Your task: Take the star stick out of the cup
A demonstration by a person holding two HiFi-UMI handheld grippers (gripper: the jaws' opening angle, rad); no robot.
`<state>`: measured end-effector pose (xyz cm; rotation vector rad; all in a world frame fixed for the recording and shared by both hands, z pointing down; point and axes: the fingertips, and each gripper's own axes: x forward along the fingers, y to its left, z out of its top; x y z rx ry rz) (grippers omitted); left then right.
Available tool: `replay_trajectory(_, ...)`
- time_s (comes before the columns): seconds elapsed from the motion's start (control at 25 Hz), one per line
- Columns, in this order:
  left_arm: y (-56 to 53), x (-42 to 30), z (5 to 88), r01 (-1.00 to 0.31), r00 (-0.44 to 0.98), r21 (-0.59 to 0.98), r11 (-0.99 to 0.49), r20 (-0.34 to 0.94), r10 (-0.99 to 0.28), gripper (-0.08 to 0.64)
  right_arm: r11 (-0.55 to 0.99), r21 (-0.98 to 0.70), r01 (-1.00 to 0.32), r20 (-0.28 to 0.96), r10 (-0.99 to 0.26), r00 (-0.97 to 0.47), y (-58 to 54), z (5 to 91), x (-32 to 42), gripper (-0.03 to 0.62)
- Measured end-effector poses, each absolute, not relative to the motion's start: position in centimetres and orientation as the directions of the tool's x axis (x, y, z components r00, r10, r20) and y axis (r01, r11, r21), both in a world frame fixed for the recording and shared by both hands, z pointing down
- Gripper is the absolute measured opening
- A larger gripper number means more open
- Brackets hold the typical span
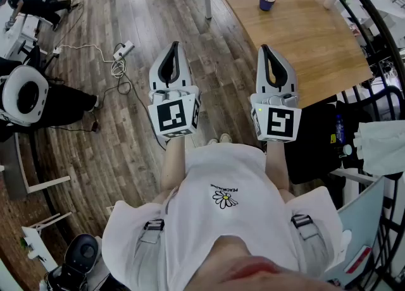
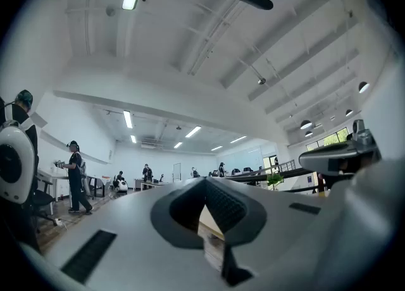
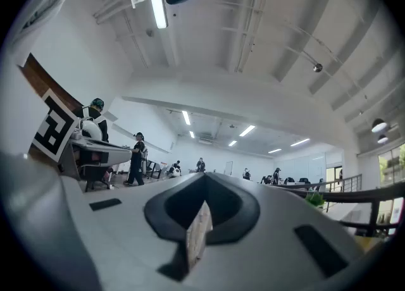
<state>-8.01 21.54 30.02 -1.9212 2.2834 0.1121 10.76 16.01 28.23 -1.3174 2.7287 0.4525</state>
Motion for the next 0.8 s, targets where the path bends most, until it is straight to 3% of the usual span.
replay_trajectory(0.52,19.4,-8.2,30.3,-0.986,-0.164,-0.017,0.169,-0.149,-0.975,0.014,0.604,0.179,-0.777,-0.204,-0.75,-0.63,13.7,28.7,11.4,0.006)
replay_trajectory(0.8,17.5,-7.2,31.4,-0.987,-0.159,-0.012,0.162,-0.134,-0.978,0.014,0.692,0.095,-0.716,-0.233,-0.684,-0.692,12.8,29.6,12.0,0.006)
